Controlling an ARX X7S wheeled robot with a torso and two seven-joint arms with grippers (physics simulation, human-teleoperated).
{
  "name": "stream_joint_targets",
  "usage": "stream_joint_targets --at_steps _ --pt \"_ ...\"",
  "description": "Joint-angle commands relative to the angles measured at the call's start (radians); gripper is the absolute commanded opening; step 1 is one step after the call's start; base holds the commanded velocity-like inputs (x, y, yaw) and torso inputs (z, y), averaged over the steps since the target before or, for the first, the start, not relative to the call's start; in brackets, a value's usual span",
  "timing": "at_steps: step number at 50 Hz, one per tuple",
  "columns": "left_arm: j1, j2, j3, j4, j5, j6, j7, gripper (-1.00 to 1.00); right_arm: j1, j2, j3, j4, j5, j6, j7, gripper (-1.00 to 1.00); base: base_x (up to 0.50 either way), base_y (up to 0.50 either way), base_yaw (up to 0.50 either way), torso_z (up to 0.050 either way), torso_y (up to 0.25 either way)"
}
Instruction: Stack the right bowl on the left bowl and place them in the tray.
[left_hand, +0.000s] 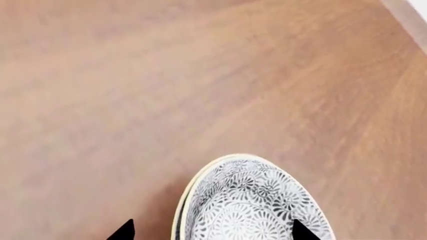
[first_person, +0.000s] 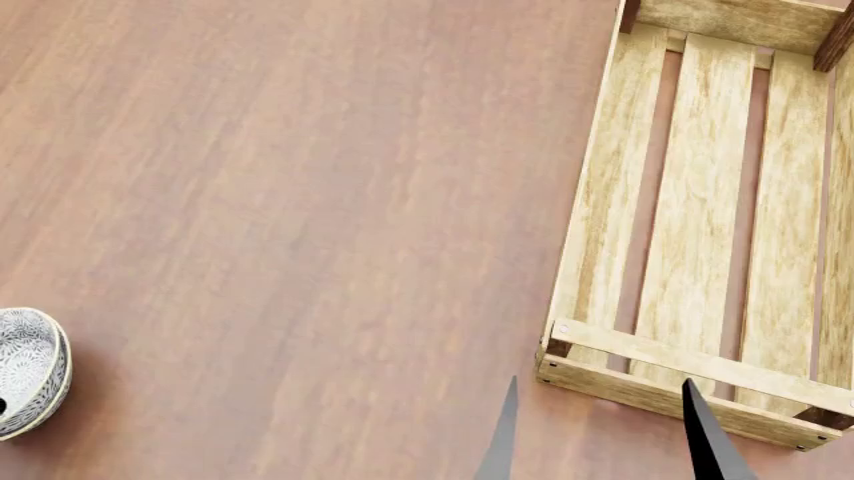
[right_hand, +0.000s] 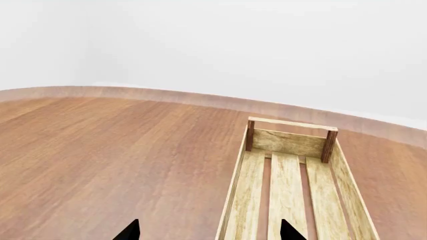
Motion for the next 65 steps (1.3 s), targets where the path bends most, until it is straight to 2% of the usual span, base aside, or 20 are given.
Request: stream_joint_targets --at_steps 1,23,46,47,65 --pt "-0.016 0.041 -0.040 -0.049 -0.004 0.041 0.026 1.00 0.000 -0.018 0.016 0.011 -0.019 -0.027 -0.032 1.00 0.00 0.00 0.00 0.000 0.000" --pt "-0.067 0.062 0.011 -0.152 0.029 0.048 0.056 1.00 0.000 -0.012 0.013 0.013 -0.018 -0.034 -0.029 1.00 0.00 0.00 0.00 0.000 0.000" --pt "-0.096 0.070 0.048 -0.166 0.037 0.034 0.054 1.00 0.003 -0.006 0.014 0.006 -0.010 -0.033 -0.019 1.00 0.00 0.00 0.00 0.000 0.000" --pt "-0.095 0.069 0.048 -0.163 0.036 0.034 0.053 -1.00 0.004 -0.006 0.013 0.006 -0.010 -0.032 -0.019 1.00 0.00 0.00 0.00 0.000 0.000" --pt "-0.073 0.062 0.051 -0.115 0.026 0.029 0.050 -1.00 0.007 -0.006 0.002 0.015 -0.015 -0.037 -0.020 1.00 0.00 0.00 0.00 0.000 0.000"
